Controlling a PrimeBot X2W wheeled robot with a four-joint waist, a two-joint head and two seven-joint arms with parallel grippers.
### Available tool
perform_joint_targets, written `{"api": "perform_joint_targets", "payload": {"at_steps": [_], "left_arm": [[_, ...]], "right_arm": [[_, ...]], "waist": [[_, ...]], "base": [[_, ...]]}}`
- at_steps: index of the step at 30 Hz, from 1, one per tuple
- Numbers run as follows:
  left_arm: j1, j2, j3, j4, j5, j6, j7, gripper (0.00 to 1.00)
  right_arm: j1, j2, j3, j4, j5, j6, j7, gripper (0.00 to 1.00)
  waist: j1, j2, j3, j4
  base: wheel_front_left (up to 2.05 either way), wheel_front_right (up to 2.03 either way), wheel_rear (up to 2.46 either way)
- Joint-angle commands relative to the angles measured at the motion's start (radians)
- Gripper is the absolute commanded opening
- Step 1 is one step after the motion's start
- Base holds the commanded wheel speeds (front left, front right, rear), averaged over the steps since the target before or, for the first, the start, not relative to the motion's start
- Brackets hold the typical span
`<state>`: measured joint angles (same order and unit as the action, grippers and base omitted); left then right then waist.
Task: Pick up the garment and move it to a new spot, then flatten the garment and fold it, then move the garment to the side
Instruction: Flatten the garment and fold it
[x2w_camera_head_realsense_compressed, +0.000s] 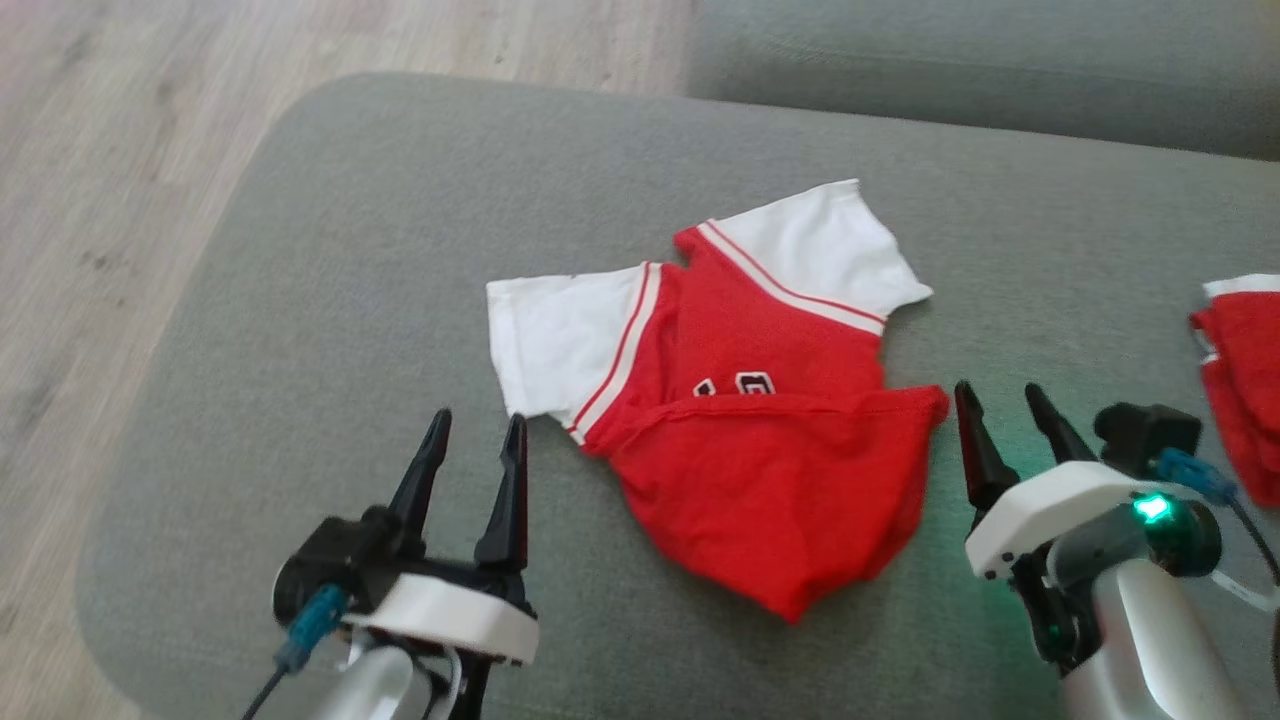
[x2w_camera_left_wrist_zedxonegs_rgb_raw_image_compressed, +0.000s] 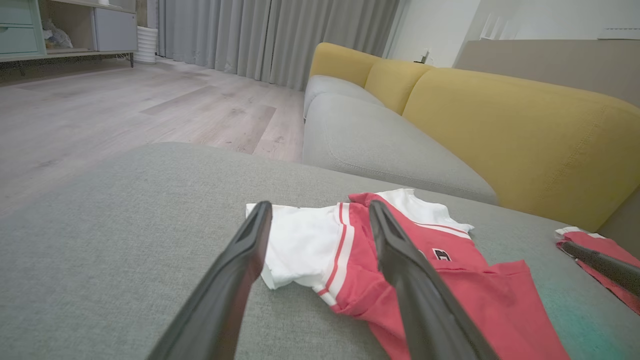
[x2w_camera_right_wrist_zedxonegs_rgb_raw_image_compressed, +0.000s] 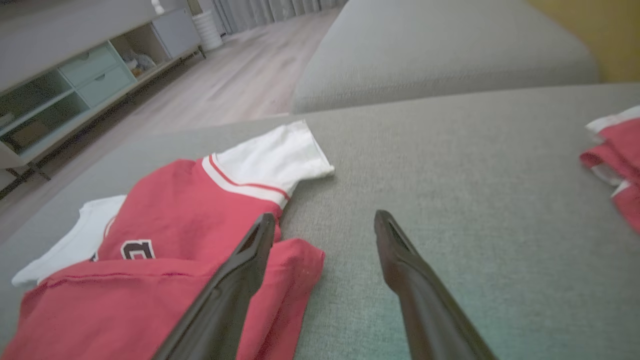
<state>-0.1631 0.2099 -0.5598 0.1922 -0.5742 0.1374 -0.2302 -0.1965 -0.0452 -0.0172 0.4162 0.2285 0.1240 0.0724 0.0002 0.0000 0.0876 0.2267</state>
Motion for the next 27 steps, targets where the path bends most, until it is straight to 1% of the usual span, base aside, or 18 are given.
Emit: {"api": "perform_joint_targets", "payload": {"at_steps": [1, 4, 9, 10, 11, 12, 15, 20, 23, 27], "left_arm": [[-0.061, 0.005, 0.026, -0.025, -0.004, -0.007, -0.009, 1.00], [-0.075, -0.002, 0.028, -0.013, -0.005, -0.011, -0.012, 1.00], [-0.082, -0.009, 0.030, 0.003, -0.006, -0.017, -0.017, 1.00], [-0.082, -0.010, 0.030, 0.006, -0.006, -0.018, -0.018, 1.00], [-0.081, -0.011, 0.030, 0.009, -0.006, -0.019, -0.019, 1.00], [-0.081, -0.012, 0.030, 0.012, -0.006, -0.019, -0.020, 1.00], [-0.081, -0.012, 0.033, 0.018, -0.007, -0.020, -0.021, 1.00], [-0.075, -0.010, 0.038, 0.022, -0.007, -0.016, -0.023, 1.00], [-0.070, -0.008, 0.040, 0.021, -0.007, -0.013, -0.024, 1.00], [-0.065, -0.006, 0.038, 0.019, -0.006, -0.011, -0.025, 1.00]], "right_arm": [[-0.041, -0.005, 0.023, -0.012, 0.000, 0.007, 0.006, 1.00], [-0.071, -0.005, 0.025, 0.056, -0.002, 0.007, 0.021, 1.00], [-0.106, -0.005, 0.049, 0.146, 0.010, 0.007, 0.014, 1.00], [-0.111, -0.005, 0.057, 0.160, 0.012, 0.007, 0.012, 0.69], [-0.115, -0.005, 0.060, 0.172, 0.014, 0.007, 0.006, 0.13], [-0.120, -0.005, 0.062, 0.182, 0.009, 0.007, -0.001, 0.00], [-0.134, -0.005, 0.053, 0.201, -0.006, 0.007, -0.028, 0.00], [-0.170, -0.005, 0.017, 0.196, -0.047, 0.007, -0.064, 0.00], [-0.232, -0.010, -0.032, 0.175, -0.096, 0.007, -0.081, 0.00], [-0.349, -0.044, -0.084, 0.131, -0.161, 0.007, -0.107, 0.00]], "waist": [[-0.0002, 0.0000, 0.018, 0.021], [-0.0002, 0.0000, 0.029, 0.040], [-0.0002, 0.0000, 0.035, 0.058], [-0.0002, 0.0000, 0.035, 0.060], [-0.0002, 0.0000, 0.034, 0.062], [-0.0002, 0.0000, 0.033, 0.063], [-0.0002, 0.0000, 0.024, 0.064], [-0.0002, 0.0000, 0.005, 0.055], [-0.0002, 0.0000, -0.011, 0.045], [-0.0002, 0.0000, -0.033, 0.035]], "base": [[0.00, 0.00, 0.00], [0.00, 0.00, 0.00], [0.00, 0.00, 0.00], [0.00, 0.00, 0.00], [0.00, 0.00, 0.00], [0.00, 0.00, 0.00], [0.00, 0.00, 0.00], [0.00, 0.00, 0.00], [0.00, 0.00, 0.00], [0.00, 0.00, 0.00]]}}
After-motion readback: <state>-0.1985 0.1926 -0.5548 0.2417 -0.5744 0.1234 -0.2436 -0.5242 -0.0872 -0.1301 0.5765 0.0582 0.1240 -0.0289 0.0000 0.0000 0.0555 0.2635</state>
